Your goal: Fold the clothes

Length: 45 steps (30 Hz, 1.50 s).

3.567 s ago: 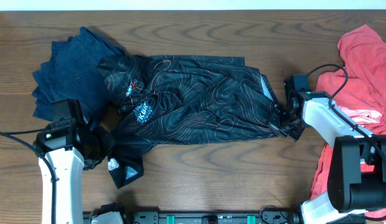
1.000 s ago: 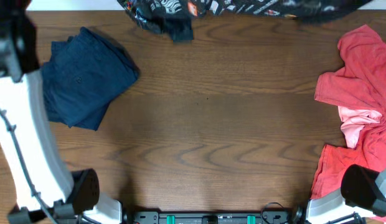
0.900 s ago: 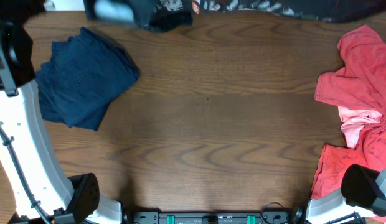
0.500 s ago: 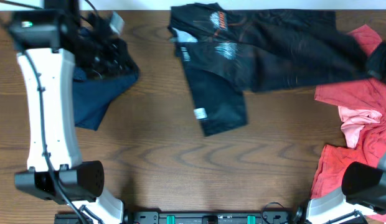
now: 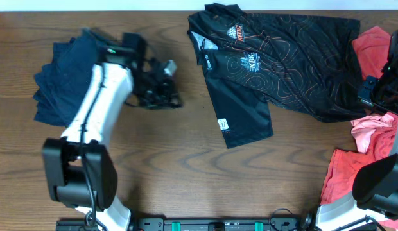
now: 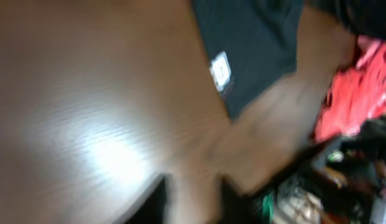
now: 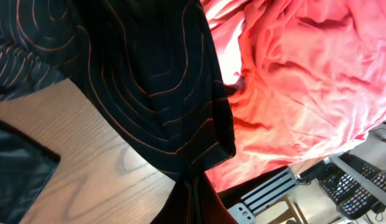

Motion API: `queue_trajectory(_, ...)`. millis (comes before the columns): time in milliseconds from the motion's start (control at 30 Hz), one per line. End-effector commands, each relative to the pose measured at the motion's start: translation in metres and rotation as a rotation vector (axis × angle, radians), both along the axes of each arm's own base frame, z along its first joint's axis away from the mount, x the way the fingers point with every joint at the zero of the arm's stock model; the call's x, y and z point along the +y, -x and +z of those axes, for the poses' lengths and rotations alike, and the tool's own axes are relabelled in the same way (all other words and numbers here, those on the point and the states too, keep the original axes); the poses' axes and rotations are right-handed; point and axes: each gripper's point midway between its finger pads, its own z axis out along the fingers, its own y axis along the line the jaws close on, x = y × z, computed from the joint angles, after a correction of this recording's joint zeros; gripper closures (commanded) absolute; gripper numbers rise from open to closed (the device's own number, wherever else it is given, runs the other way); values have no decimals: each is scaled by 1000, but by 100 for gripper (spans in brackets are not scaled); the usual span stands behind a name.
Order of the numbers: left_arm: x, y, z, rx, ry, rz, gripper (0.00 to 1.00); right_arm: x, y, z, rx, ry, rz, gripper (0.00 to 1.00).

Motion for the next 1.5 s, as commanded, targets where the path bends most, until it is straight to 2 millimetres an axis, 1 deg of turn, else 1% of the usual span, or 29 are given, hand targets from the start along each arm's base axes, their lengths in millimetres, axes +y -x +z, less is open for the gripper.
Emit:
queue_trajectory(0,-27,-1,-17,17,40,42,32,-8,4,1,9,26,-9,99)
queue_trajectory(67,-42,-11,-26,-43,53,54,26,-8,4,1,9,27,-10,99)
queue_trajectory(200,-60,-29,-43,-146,-18,87,18,-8,4,1,9,26,-9,99)
queue_trajectory(333,-83,-38,-56,-200,-14,50,16,-8,4,1,10,25,-9,99)
queue_trajectory(467,-84,-53,-83,-225,-50,65,16,-7,6,2,16,23,-9,99)
queue_trajectory(667,-92,-70,-109,-258,-38,65,16,-7,6,2,15,23,-9,99)
queue_trajectory(767,-95,-75,-120,-266,-33,66,16,-7,6,2,15,23,-9,99)
queue_trajectory(867,-101,-75,-132,-261,-30,63,16,-7,6,2,16,23,-9,99)
queue_trajectory(967,-116,-73,-138,-244,-2,77,18,-8,5,2,12,24,-9,99)
queue_trajectory(1100,-140,-64,-143,-248,20,53,28,-8,4,2,8,26,-9,99)
queue_trajectory(1167,-149,-60,-146,-257,15,35,31,-8,4,2,8,26,-9,99)
queue_trajectory(1300,-149,-61,-149,-290,-35,44,55,-8,4,2,7,26,-9,99)
queue_trajectory(1367,-147,-64,-149,-290,-37,57,79,-8,4,2,6,26,-9,99)
queue_trajectory(1400,-144,-65,-149,-289,-38,63,87,-8,4,2,6,26,-9,99)
queue_trajectory(1433,-141,-67,-149,-285,-39,72,93,-8,3,2,5,27,-9,99)
queue_trajectory(1467,-137,-69,-147,-282,-43,80,94,-8,3,2,4,28,-9,99)
